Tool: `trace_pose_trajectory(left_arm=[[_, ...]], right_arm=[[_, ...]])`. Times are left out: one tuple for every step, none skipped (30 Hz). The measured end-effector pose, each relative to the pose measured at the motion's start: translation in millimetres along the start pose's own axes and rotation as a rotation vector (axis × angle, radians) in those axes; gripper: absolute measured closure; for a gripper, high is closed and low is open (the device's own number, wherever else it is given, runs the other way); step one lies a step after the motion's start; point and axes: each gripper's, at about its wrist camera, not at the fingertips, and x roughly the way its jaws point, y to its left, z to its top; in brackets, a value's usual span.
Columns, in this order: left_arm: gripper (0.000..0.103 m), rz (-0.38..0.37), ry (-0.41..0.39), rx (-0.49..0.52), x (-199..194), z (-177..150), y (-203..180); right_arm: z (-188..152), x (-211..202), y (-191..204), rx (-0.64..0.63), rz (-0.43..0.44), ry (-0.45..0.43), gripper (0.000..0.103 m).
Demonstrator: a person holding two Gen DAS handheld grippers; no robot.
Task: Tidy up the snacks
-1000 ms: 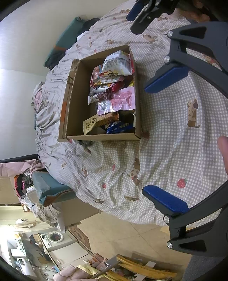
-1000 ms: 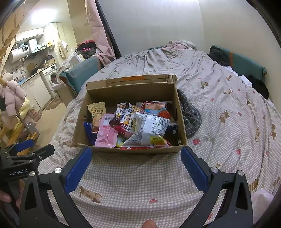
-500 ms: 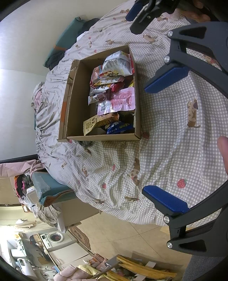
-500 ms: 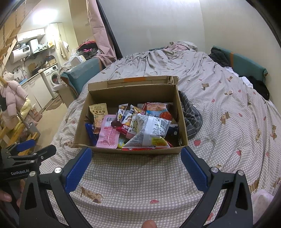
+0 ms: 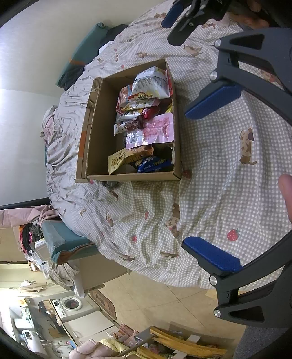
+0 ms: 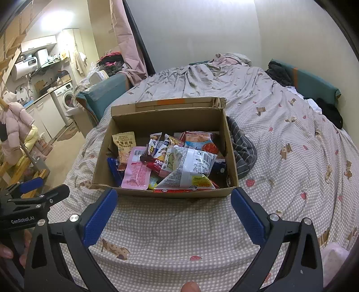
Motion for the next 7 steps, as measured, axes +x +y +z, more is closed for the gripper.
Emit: trace_pose_trajectory(left_arm=[[0.0,0.0,0.0,0.0,0.0,-0.1,0.0],[0.0,-0.001,-0.001,-0.001,-0.1,0.1,0.0],[0.0,-0.003,-0.002,-0.001,-0.2,0.2,0.0],[0.0,-0.004,-0.002,-0.001,-0.1,-0.2,0.0],[0.0,-0.009,-0.003,-0.002,-0.8,0.2,-0.5],[0.0,-0.012,-0.003,-0.003,-0.9,0.5,-0.7],[0.0,-0.015,-0.002,-0.003,-0.8,0.7,-1.3]], right_arm=[[0.0,0.0,0.3,0.001,0.0,0.001,0.0],[0.0,0.0,0.3,0.001,0.0,0.001,0.0],[-0.2,0.1,0.1,0.001,0.0,0.002,0.0],[-0.3,0.0,-0.2,0.0,0.001,0.002,0.0],[-0.2,-0.1,-0.1,0.001,0.002,0.002,0.0],[-0.3,-0.3,0.0,0.001,0.003,0.002,0.0],[0.1,-1.0,0.3,0.0,0.004,0.001,0.0]])
